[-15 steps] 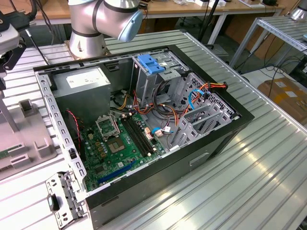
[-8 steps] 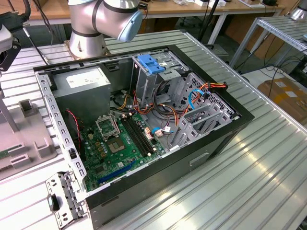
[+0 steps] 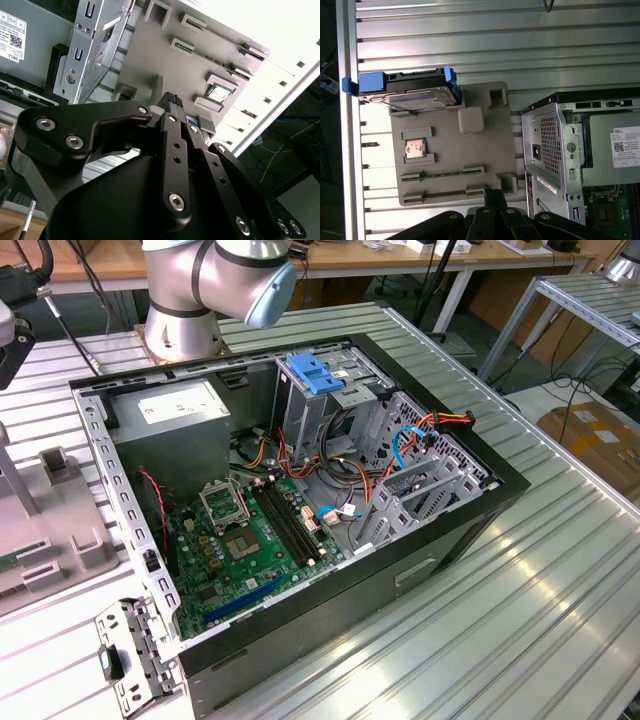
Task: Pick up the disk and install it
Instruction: 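Reach for the disk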
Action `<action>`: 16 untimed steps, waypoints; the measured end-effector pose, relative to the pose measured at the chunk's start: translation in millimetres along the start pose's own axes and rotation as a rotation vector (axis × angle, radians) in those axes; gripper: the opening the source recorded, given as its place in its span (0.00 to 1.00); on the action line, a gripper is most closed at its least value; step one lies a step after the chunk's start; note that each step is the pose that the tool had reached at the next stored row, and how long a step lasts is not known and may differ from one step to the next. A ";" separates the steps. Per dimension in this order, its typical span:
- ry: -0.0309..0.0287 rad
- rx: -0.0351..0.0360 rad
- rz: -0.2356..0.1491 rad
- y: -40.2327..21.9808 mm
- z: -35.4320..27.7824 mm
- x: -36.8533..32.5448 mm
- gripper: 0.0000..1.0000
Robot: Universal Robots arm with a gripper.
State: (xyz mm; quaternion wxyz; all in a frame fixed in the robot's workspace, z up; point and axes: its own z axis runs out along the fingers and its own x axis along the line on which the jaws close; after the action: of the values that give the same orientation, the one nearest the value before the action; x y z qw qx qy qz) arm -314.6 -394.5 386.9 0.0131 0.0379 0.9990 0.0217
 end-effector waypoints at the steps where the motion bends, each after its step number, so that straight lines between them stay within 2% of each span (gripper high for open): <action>1: 0.0000 0.0000 0.000 0.1 0.1 0.6 0.11; 16: 0.0000 0.0000 0.000 1.0 1.6 7.2 0.11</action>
State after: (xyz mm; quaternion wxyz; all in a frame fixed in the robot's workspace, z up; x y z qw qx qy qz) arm -321.7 -392.9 385.2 0.0131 0.0378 0.9990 0.0217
